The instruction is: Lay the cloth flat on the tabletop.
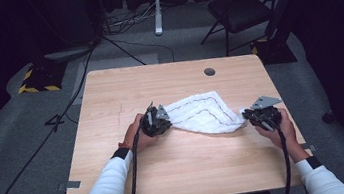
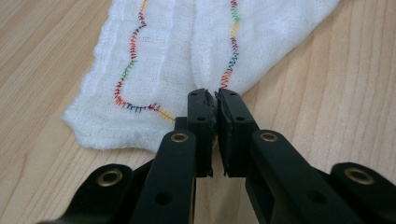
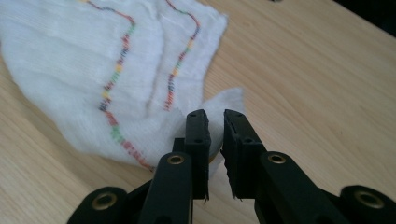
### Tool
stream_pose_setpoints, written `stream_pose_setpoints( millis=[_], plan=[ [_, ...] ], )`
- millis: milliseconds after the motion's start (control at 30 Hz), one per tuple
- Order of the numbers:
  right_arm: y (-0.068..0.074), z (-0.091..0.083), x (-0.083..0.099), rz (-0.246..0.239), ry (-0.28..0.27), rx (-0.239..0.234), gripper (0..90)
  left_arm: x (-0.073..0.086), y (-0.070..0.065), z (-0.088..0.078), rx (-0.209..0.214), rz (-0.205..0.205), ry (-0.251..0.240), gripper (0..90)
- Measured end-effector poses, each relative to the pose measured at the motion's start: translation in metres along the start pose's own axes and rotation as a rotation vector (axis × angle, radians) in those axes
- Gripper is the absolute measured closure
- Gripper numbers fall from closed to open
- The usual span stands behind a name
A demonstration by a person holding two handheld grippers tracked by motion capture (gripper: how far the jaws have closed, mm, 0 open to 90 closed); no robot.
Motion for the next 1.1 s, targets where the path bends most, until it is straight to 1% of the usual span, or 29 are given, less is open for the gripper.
stream_pose_setpoints(
  millis=[67,133,167,233,267,300,333,367,433,467,533,567,633,667,700,733,767,800,867,900,967,1000,1067,1100],
  plan=[
    [-0.006,0.0,0.007,0.033,0.02,-0.005,79.7,0.001,-0.002,-0.002,-0.005,0.008,0.002,84.0],
    [-0.009,0.0,0.011,0.042,0.043,-0.014,78.5,0.004,-0.005,-0.006,-0.014,0.002,-0.003,83.7],
    [-0.01,-0.002,0.012,0.046,0.04,-0.015,77.8,0.006,-0.006,-0.008,-0.01,0.007,-0.001,83.6],
    [-0.008,-0.007,0.012,0.04,0.011,-0.043,77.8,0.009,-0.01,-0.013,-0.016,0.016,0.006,83.6],
    [-0.007,-0.01,0.012,0.03,0.007,-0.054,77.8,0.011,-0.011,-0.016,-0.019,0.016,0.003,83.6],
    [-0.004,-0.011,0.012,0.022,0.011,-0.066,77.8,0.013,-0.011,-0.018,-0.021,0.012,0.004,83.6],
    [-0.002,-0.012,0.013,0.017,0.014,-0.082,77.8,0.015,-0.012,-0.02,-0.021,0.015,0.012,83.6],
    [0.0,-0.012,0.014,0.007,0.026,-0.094,77.6,0.017,-0.012,-0.022,-0.028,0.017,0.011,83.6],
    [0.004,-0.012,0.016,-0.014,0.033,-0.083,75.6,0.02,-0.013,-0.026,-0.031,0.012,0.003,83.7],
    [0.004,-0.013,0.017,-0.016,0.03,-0.075,74.0,0.022,-0.014,-0.029,-0.037,0.007,0.004,83.9],
    [0.003,-0.016,0.015,-0.002,0.011,-0.068,71.9,0.028,-0.015,-0.034,-0.038,0.002,0.008,86.7],
    [0.003,-0.017,0.013,0.01,-0.004,-0.054,69.6,0.031,-0.016,-0.036,-0.04,-0.006,0.008,86.7],
    [0.002,-0.019,0.009,0.029,-0.027,-0.048,66.4,0.037,-0.017,-0.041,-0.038,-0.011,0.01,86.6],
    [0.003,-0.019,0.007,0.026,-0.037,-0.042,63.4,0.04,-0.018,-0.043,-0.038,-0.016,0.006,86.5],
    [0.005,-0.018,0.005,0.028,-0.041,-0.038,62.8,0.041,-0.019,-0.045,-0.034,-0.017,0.002,86.0],
    [0.006,-0.016,0.003,0.029,-0.036,-0.044,61.5,0.042,-0.02,-0.047,-0.031,-0.022,-0.009,84.8],
    [0.007,-0.014,0.001,0.022,-0.031,-0.049,60.5,0.041,-0.02,-0.049,-0.038,-0.03,-0.019,81.5],
    [0.008,-0.011,0.0,0.023,-0.026,-0.04,60.6,0.039,-0.021,-0.049,-0.037,-0.038,-0.048,76.1],
    [0.01,-0.006,-0.001,0.029,-0.011,-0.042,60.0,0.035,-0.022,-0.048,-0.025,-0.034,-0.075,68.6],
    [0.01,-0.002,0.0,0.027,0.004,-0.037,59.5,0.032,-0.024,-0.045,-0.033,-0.029,-0.073,62.4],
    [0.009,0.005,0.003,0.029,0.047,-0.044,60.2,0.026,-0.028,-0.039,-0.041,-0.021,-0.06,53.5],
    [0.007,0.007,0.005,0.037,0.062,-0.048,60.6,0.023,-0.029,-0.036,-0.038,-0.034,-0.054,48.2],
    [0.004,0.01,0.01,0.053,0.085,-0.076,60.4,0.014,-0.03,-0.032,-0.03,-0.039,-0.07,41.7],
    [0.003,0.009,0.012,0.054,0.086,-0.081,60.5,0.009,-0.031,-0.031,-0.034,-0.046,-0.081,38.6]
  ],
)
Point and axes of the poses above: each handheld gripper's, and its own axes: z roughly forward along the jaws, x roughly out of its underside, y roughly to its left, the point moved 1 cm from there along z, roughly forward along the jaws, and after that the axes turned 4 degrees about x, right-handed, at the moved point
